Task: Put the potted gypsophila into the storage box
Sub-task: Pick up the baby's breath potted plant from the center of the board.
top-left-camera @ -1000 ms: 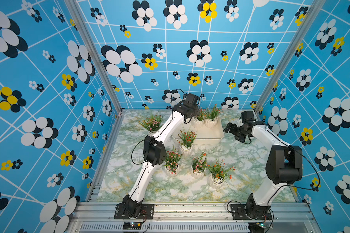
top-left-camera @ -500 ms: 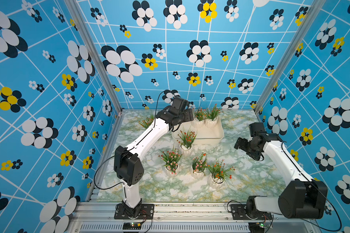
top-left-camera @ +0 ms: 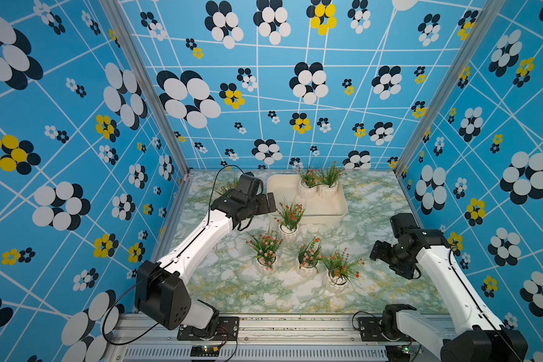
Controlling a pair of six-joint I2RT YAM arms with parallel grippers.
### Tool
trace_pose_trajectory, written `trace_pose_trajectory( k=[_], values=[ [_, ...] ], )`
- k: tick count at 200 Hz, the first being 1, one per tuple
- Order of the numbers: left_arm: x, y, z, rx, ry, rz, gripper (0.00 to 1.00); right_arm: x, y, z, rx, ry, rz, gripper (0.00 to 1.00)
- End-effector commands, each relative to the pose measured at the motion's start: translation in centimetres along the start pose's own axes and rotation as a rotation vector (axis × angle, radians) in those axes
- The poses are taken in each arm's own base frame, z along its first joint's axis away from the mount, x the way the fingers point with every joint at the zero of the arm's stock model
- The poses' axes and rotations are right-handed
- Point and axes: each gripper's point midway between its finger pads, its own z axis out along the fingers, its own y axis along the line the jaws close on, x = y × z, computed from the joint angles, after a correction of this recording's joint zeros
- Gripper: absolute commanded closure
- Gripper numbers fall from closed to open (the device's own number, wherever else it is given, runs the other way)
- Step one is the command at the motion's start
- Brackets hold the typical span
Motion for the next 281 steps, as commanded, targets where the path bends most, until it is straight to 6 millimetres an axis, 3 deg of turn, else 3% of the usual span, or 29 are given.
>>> trace_pose_trajectory(
  k=[1,15,78,141,209,281],
  values=[
    [0.9,1.4,-0.4,0.007,0.019,-0.025,0.0,2.0,0.1,0.3,0.001,0.056,-0.002,0.08],
    [1.5,2.3,-0.6,-0.005,0.032,-0.035,0.01,2.6,0.4,0.8,0.005,0.073,-0.023,0.08],
    [3.1,5.4,-1.7,-0.072,0.056,-0.082,0.01,4.7,5.3,1.7,-0.085,0.104,-0.173,0.14],
    [3.2,6.5,-2.5,-0.09,0.045,-0.12,0.01,6.1,8.3,2.8,-0.124,0.122,-0.261,0.22],
    [3.8,6.7,-2.2,-0.094,0.06,-0.14,0.01,6.8,8.1,4.9,-0.099,0.14,-0.287,0.4],
    [3.7,6.8,-1.5,-0.087,0.072,-0.144,0.0,6.3,8.1,4.9,-0.089,0.115,-0.295,0.66]
  ],
)
